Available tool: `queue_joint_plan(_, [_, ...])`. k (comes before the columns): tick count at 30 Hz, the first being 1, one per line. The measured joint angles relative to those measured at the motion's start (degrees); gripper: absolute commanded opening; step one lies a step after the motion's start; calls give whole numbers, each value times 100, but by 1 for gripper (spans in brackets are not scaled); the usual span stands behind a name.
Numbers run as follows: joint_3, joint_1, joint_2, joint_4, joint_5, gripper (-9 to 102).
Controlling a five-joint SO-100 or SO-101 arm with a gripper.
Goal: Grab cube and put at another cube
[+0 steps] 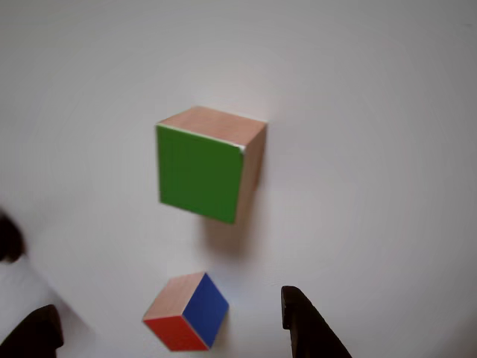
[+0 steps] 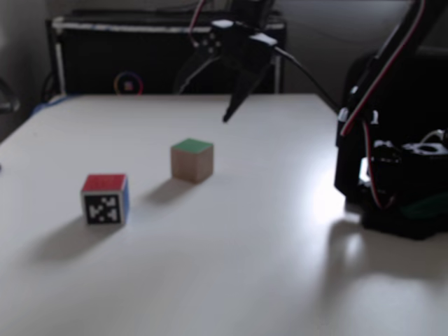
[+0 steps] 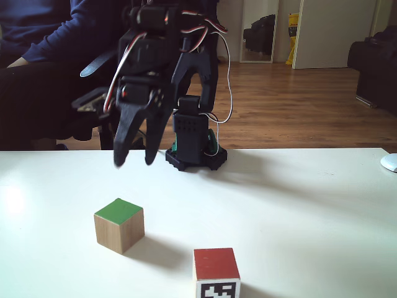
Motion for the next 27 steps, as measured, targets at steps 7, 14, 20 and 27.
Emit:
queue_joint_plan(7, [-492, 229, -817, 88, 185, 48])
queue_joint_plan(14, [-527, 360, -1494, -176, 220, 48])
queue_joint_plan(20, [-554, 352, -1863, -466, 299, 49])
queue_joint_plan(27, [-606, 413, -2127, -650, 299, 49])
